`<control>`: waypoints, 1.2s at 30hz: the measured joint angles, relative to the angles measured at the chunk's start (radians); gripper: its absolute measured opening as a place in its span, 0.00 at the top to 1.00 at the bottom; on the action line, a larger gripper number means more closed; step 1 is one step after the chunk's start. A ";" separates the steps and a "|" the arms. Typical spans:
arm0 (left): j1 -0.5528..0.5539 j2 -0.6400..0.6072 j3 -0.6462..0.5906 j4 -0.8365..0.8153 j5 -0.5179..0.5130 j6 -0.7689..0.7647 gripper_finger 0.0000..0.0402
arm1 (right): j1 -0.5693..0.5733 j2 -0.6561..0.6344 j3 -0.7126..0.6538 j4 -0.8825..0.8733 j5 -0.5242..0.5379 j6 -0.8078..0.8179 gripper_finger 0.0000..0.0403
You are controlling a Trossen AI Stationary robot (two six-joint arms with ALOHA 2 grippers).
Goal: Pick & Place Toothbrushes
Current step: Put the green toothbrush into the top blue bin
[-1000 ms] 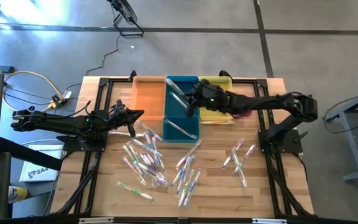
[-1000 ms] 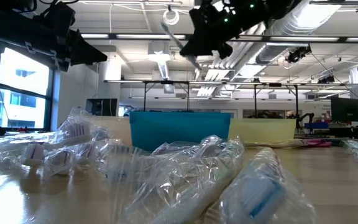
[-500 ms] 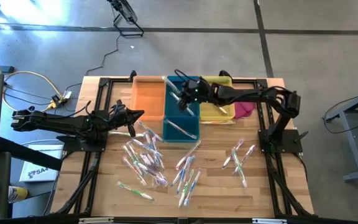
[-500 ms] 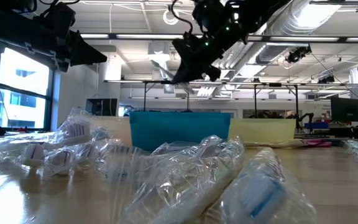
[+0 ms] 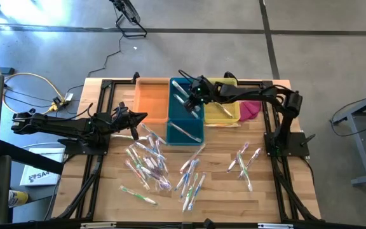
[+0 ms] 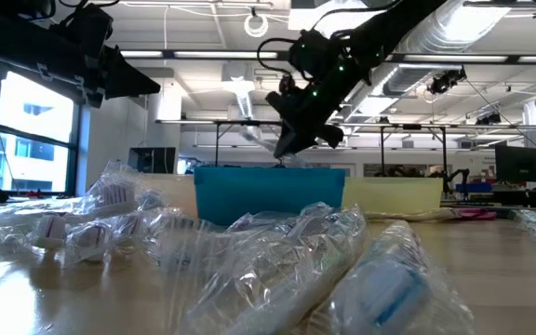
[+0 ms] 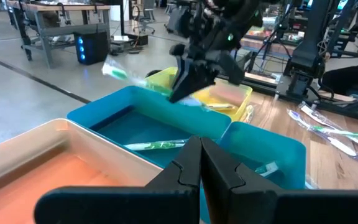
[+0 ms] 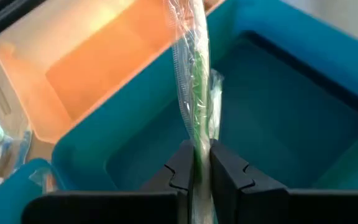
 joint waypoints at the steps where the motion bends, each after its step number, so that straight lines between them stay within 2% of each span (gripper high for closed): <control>1: 0.000 0.000 0.000 0.000 0.000 0.000 1.00 | 0.000 0.009 0.000 0.001 -0.003 0.000 0.94; 11: 0.000 0.000 0.000 0.000 0.000 0.000 1.00 | 0.000 0.072 0.000 -0.022 -0.020 0.026 0.94; 23: 0.000 0.000 0.000 0.000 0.000 0.000 1.00 | -0.001 0.071 0.000 -0.052 -0.028 0.023 0.93; 28: 0.000 0.000 0.000 0.000 0.000 0.000 1.00 | -0.001 0.071 0.000 -0.053 0.012 0.018 0.83; 36: 0.000 0.000 0.000 -0.002 0.001 0.000 1.00 | -0.001 0.066 0.000 -0.046 0.002 -0.043 0.65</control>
